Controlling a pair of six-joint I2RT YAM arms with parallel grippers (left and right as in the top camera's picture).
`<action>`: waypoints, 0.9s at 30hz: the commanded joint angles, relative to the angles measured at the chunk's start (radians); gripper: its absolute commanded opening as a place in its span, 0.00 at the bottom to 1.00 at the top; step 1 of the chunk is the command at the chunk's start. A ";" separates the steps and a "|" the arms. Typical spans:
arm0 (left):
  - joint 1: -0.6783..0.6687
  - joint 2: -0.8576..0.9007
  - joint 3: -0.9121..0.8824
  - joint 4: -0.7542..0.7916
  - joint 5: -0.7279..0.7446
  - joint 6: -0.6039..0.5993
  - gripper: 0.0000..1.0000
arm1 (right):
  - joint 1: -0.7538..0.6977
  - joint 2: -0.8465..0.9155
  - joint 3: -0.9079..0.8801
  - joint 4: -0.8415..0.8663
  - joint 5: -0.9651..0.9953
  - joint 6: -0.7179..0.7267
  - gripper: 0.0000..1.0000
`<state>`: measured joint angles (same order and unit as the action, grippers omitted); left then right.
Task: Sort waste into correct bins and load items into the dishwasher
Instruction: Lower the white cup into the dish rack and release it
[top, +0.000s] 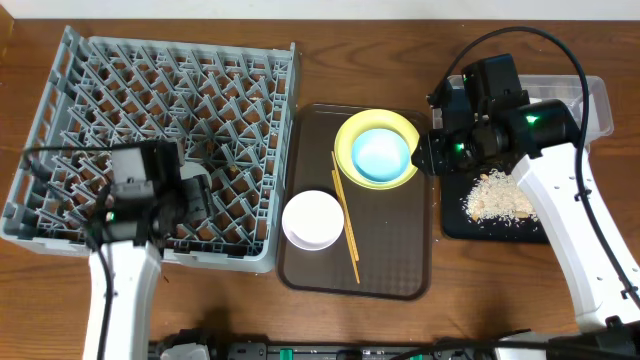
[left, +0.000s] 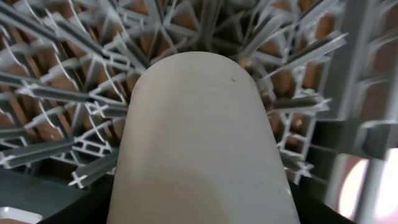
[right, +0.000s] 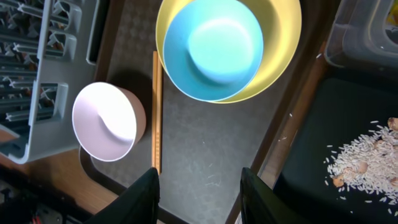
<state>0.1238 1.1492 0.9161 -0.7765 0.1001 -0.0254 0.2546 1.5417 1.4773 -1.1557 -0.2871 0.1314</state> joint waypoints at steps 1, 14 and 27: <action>0.005 0.073 0.020 0.003 -0.050 0.006 0.56 | -0.007 -0.010 0.019 -0.002 0.010 -0.017 0.40; 0.005 0.221 0.021 0.012 -0.057 0.006 0.95 | -0.007 -0.010 0.019 -0.009 0.010 -0.017 0.40; -0.054 0.090 0.211 -0.049 0.064 -0.027 0.97 | -0.008 -0.010 0.019 -0.030 0.013 -0.050 0.77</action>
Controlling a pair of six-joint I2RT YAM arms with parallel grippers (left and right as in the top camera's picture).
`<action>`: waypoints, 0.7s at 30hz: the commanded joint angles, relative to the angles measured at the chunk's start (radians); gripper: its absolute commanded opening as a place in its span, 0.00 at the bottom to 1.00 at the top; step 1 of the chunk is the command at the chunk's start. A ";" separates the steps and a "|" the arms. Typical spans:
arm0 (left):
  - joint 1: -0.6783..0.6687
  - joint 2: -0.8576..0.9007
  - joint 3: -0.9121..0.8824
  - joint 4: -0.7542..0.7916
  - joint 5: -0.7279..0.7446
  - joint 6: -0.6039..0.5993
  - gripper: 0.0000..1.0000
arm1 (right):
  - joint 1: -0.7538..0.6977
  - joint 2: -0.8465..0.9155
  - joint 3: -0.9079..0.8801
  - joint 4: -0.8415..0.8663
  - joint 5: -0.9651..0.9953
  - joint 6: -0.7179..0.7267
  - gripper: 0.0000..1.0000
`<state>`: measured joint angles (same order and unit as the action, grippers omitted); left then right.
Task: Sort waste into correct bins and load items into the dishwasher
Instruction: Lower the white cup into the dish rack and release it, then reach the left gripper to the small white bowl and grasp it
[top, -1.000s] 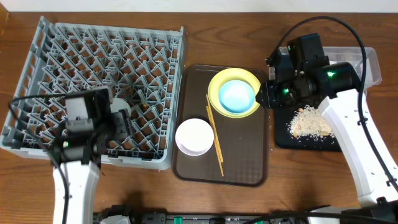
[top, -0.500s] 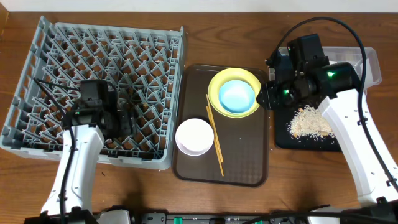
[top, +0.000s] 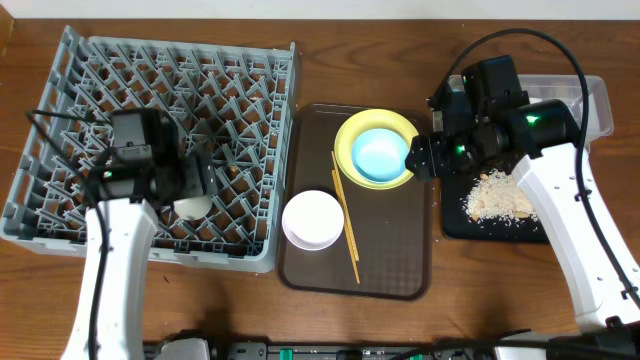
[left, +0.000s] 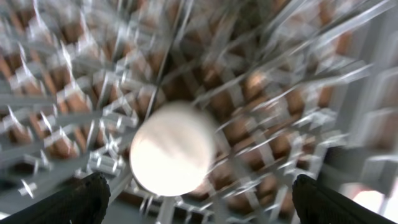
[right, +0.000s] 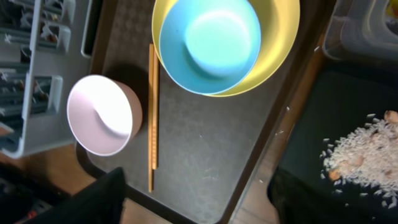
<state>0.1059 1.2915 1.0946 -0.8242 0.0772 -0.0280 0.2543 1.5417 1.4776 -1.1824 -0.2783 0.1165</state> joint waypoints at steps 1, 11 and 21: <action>-0.058 -0.063 0.032 -0.002 0.109 -0.037 0.97 | -0.007 -0.010 0.019 -0.004 0.023 -0.035 0.73; -0.418 -0.024 0.020 -0.006 0.152 -0.060 0.97 | -0.120 -0.031 0.019 -0.022 0.266 0.349 0.99; -0.672 0.144 0.019 0.081 0.198 -0.055 0.97 | -0.134 -0.031 0.018 -0.034 0.251 0.327 0.99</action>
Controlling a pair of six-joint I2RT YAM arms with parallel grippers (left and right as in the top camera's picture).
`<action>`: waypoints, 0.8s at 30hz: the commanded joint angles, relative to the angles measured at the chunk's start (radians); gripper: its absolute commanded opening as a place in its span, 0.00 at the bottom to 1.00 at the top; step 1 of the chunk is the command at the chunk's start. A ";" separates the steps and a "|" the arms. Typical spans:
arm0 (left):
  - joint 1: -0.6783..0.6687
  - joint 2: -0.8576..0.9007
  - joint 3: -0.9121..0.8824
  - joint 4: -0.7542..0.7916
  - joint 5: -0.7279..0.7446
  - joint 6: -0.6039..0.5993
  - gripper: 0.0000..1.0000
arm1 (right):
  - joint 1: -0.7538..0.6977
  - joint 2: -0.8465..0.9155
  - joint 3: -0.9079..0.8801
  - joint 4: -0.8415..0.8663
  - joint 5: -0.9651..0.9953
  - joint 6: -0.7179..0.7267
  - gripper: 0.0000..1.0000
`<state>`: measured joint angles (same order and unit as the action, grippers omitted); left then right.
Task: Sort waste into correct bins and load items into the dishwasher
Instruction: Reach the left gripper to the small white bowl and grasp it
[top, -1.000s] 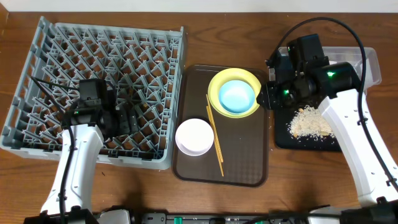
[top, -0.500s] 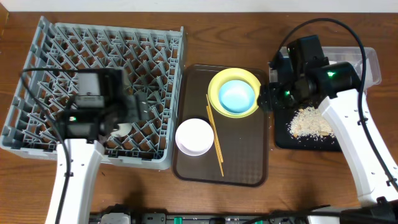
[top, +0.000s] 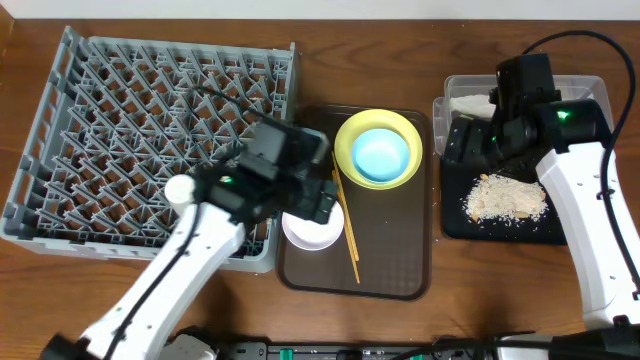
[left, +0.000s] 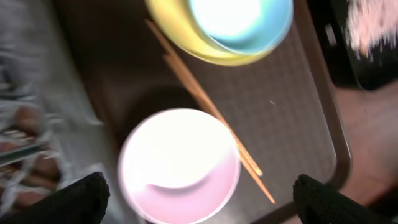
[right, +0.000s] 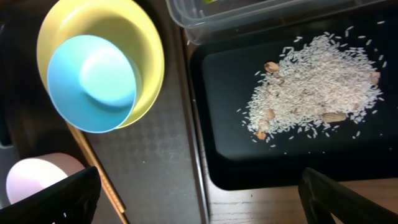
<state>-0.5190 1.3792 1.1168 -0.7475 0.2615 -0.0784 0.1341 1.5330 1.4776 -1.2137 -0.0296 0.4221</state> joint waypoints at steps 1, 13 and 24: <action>-0.063 0.077 -0.003 0.005 0.014 -0.005 0.97 | -0.013 -0.022 0.018 -0.003 0.002 0.021 0.99; -0.188 0.355 -0.003 0.005 0.015 -0.005 0.79 | -0.013 -0.022 0.018 -0.010 0.003 0.013 0.99; -0.198 0.423 -0.003 0.013 0.015 -0.005 0.36 | -0.013 -0.022 0.018 -0.013 0.002 0.007 0.99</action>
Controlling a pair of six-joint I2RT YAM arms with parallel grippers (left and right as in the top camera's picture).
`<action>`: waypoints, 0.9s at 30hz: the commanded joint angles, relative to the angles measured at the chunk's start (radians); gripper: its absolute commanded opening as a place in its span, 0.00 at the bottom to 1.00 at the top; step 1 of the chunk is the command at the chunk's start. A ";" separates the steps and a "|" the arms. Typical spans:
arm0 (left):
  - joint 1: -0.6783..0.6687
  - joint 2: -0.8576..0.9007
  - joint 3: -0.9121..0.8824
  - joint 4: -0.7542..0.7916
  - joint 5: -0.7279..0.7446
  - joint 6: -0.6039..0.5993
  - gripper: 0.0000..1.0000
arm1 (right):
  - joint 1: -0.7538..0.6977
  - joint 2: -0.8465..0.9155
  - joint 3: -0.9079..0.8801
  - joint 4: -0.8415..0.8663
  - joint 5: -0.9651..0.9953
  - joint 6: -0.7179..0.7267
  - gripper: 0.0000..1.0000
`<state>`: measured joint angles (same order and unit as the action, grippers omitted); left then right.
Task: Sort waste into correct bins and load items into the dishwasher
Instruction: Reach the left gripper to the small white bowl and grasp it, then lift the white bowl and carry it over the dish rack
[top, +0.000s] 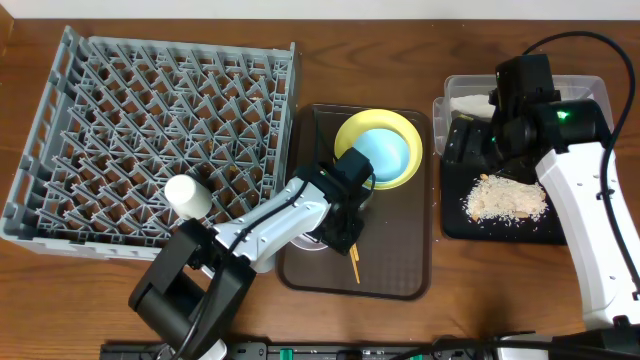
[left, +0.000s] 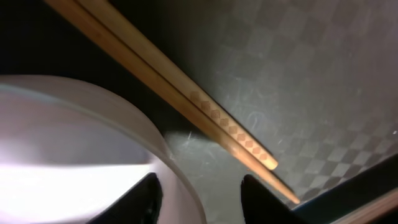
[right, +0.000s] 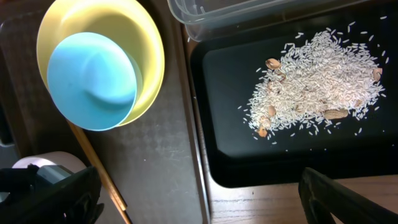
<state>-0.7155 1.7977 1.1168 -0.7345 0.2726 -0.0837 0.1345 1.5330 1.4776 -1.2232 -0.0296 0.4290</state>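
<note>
My left gripper is low over the brown tray, open, with its fingers astride the rim of the pink-white bowl: one finger inside, one outside. A pair of wooden chopsticks lies just beside that bowl. A blue bowl sits nested in a yellow bowl at the tray's far end. A white cup stands in the grey dish rack. My right gripper hangs wide open, with nothing in it, by the black tray's left edge.
Rice and a few nuts lie spread on the black tray. A clear plastic container stands behind it at the far right. The rack fills the table's left half, close against the brown tray.
My left gripper was wide open above the pink-white bowl. Now it is down at the bowl, fingers closer together and astride its rim. The right arm has not moved.
My left gripper first held the white cup down in the rack. Then it was open, the cup left standing there. Then it hung over the bowl on the brown tray, and now sits at the rim. My right gripper went from the bowls to the rice tray, opening wide.
</note>
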 joint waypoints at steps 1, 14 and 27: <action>-0.002 0.004 -0.003 0.001 0.004 0.000 0.33 | -0.014 -0.022 0.018 -0.005 0.003 0.000 0.99; -0.001 -0.043 0.073 -0.035 0.004 0.000 0.08 | -0.014 -0.022 0.018 -0.015 0.003 0.000 0.99; 0.113 -0.353 0.171 -0.031 0.004 0.005 0.08 | -0.016 -0.022 0.018 -0.021 0.003 -0.001 0.99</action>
<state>-0.6636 1.5169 1.2636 -0.7734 0.2745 -0.0814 0.1341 1.5326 1.4776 -1.2404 -0.0292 0.4290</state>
